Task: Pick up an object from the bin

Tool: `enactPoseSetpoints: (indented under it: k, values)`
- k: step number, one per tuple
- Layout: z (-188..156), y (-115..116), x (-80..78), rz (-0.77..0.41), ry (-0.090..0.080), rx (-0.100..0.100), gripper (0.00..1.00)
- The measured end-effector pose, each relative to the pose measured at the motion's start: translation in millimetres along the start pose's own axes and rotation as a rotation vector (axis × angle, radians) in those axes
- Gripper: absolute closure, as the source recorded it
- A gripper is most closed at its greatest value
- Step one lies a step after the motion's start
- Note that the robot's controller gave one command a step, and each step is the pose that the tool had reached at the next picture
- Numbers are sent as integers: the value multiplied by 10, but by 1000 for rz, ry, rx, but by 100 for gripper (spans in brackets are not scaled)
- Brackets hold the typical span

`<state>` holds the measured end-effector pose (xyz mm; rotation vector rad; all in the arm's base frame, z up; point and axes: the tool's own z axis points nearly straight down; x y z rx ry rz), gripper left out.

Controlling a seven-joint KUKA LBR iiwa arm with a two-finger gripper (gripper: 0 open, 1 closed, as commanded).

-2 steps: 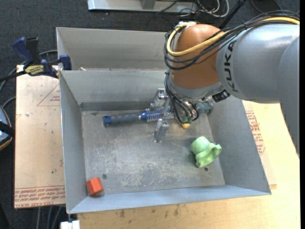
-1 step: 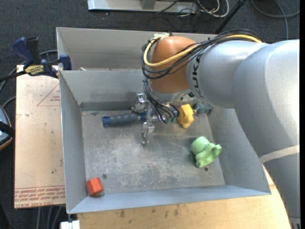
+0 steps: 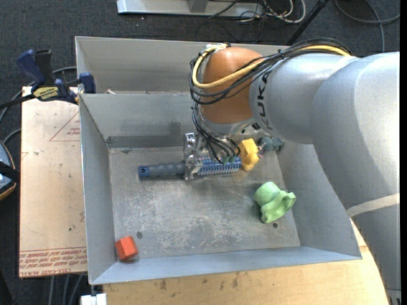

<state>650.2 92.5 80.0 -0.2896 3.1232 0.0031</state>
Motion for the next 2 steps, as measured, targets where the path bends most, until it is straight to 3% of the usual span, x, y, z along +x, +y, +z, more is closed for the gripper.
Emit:
enactPoseSetpoints:
  k: [1, 2]
  values:
    - [-1120, -62, 185, -161, -3, 2, 100]
    - [-2431, 1244, -57, -460, -5, -2, 100]
